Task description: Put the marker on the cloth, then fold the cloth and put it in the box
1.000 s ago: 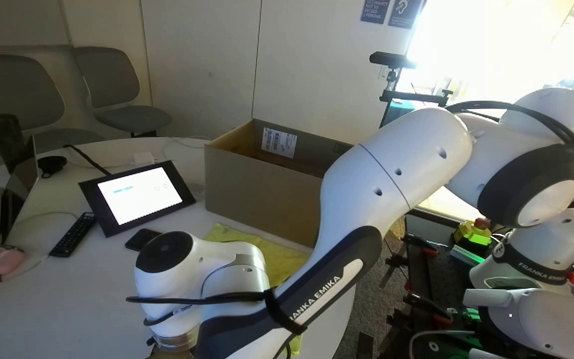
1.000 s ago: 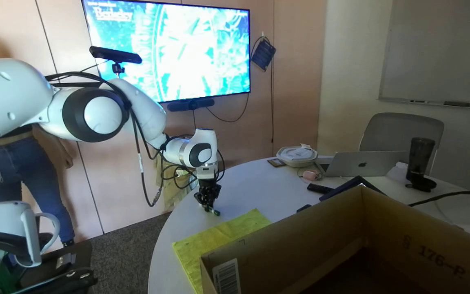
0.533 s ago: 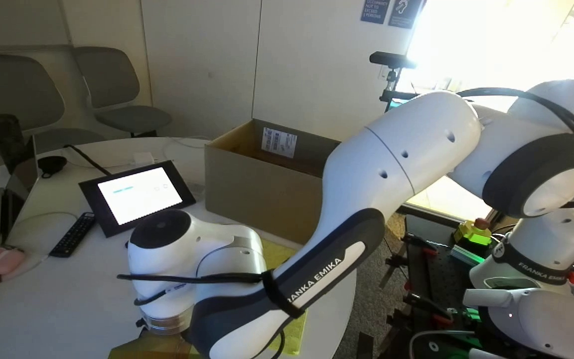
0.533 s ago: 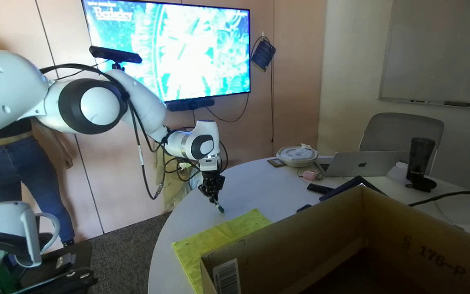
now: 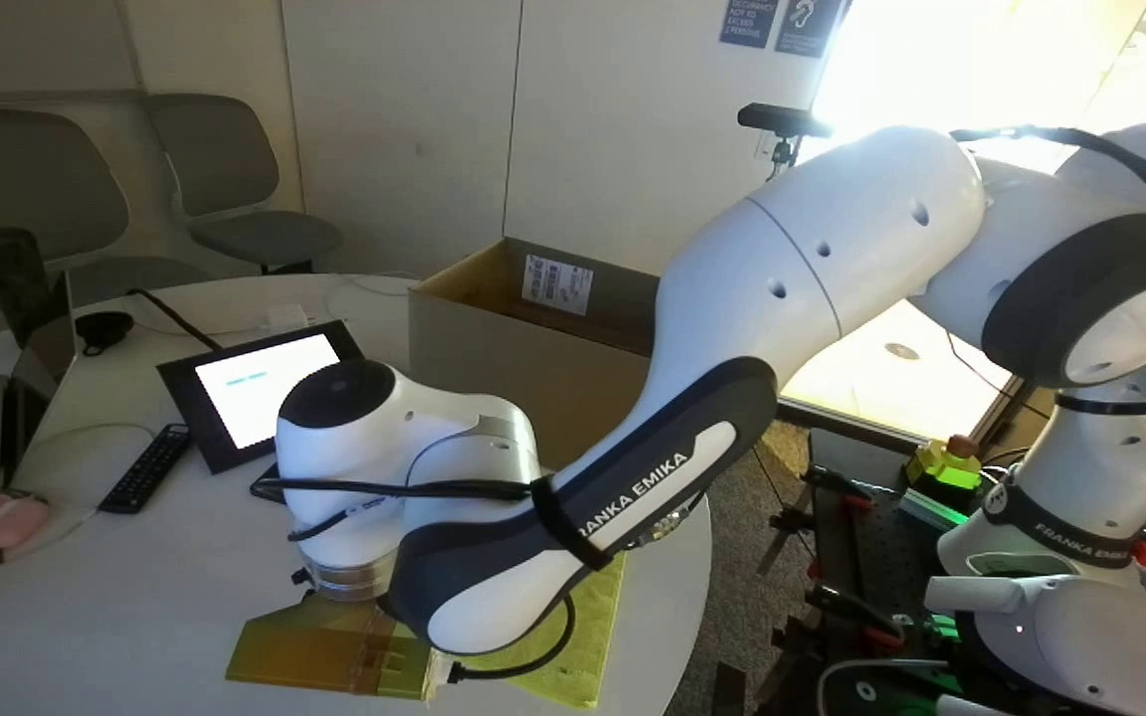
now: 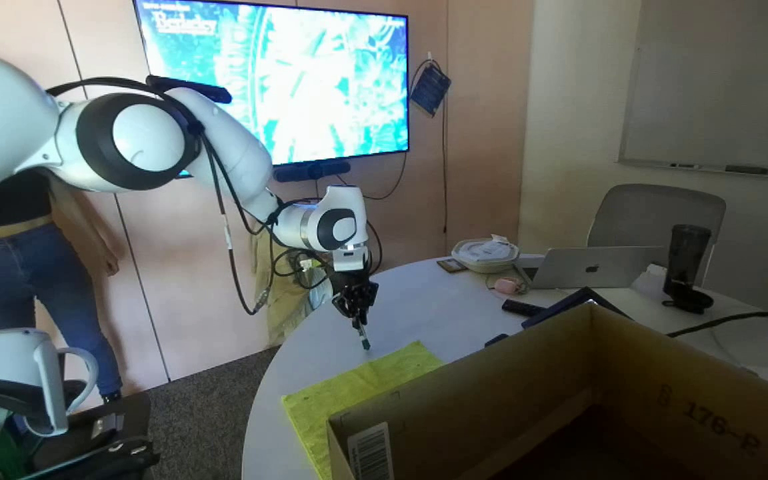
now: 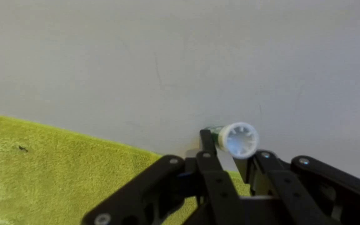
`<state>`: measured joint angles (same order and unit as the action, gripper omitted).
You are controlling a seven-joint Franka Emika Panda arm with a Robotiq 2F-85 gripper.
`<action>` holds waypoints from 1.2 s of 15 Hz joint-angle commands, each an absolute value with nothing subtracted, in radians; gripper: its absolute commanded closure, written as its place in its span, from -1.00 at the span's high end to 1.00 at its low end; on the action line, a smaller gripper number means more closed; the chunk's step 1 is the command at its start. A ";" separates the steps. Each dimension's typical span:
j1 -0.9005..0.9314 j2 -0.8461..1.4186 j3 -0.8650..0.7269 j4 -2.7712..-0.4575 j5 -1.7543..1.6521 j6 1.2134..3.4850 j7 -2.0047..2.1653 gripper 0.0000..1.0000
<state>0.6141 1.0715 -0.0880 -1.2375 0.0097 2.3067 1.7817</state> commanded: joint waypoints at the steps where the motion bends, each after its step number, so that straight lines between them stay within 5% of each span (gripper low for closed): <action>1: 0.625 0.966 -0.124 -1.386 -0.008 2.342 1.799 -0.62; 18: 0.518 0.742 -0.152 -1.740 -0.204 2.299 1.960 -0.64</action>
